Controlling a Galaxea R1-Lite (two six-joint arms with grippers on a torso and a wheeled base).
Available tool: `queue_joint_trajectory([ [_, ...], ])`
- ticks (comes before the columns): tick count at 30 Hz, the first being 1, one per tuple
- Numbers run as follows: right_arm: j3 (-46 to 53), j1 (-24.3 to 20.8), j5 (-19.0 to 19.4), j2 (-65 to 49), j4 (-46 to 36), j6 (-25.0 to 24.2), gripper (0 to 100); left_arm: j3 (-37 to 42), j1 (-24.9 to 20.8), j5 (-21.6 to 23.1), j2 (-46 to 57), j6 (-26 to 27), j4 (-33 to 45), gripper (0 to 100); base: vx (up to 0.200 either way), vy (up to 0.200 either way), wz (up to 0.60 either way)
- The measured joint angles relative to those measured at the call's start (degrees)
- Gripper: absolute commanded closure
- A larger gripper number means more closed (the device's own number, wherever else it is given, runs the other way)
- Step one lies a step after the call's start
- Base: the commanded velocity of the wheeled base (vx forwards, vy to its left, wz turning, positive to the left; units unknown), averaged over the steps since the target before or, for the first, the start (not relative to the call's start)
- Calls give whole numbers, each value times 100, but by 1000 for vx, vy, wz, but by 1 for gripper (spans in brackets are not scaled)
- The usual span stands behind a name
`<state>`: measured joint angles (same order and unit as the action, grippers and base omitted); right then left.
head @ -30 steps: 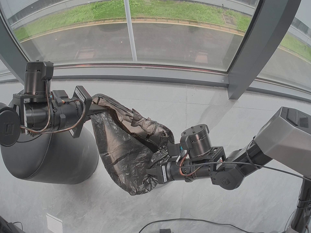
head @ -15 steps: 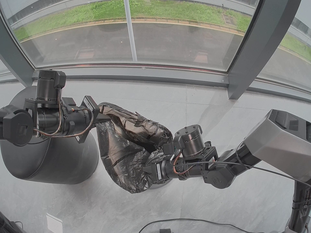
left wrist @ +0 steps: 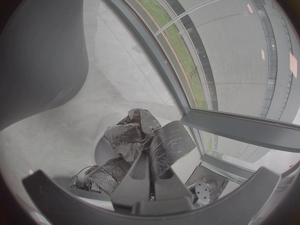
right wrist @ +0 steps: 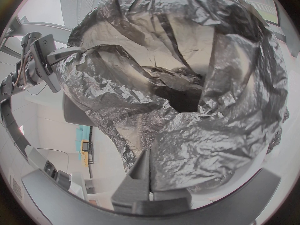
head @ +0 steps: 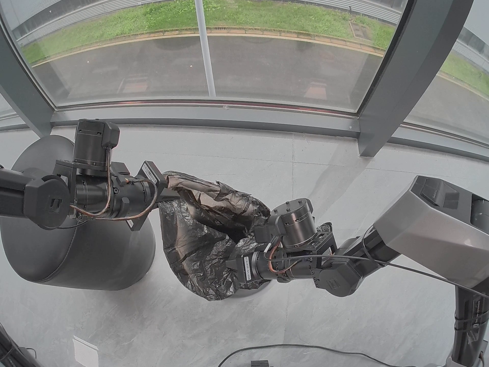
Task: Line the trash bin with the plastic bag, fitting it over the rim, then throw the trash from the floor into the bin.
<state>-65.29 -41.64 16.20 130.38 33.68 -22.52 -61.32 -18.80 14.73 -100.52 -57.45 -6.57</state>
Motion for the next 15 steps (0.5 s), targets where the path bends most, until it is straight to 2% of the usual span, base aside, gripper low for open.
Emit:
queue_joint_trajectory([
  [4,173,13,-246,-22,17,11,100,21,0,43,-94,-7,0,100,0,0,0],
  [15,918,22,-336,-397,69,185,100,101,1,249,-240,-40,9,100,0,0,0],
])
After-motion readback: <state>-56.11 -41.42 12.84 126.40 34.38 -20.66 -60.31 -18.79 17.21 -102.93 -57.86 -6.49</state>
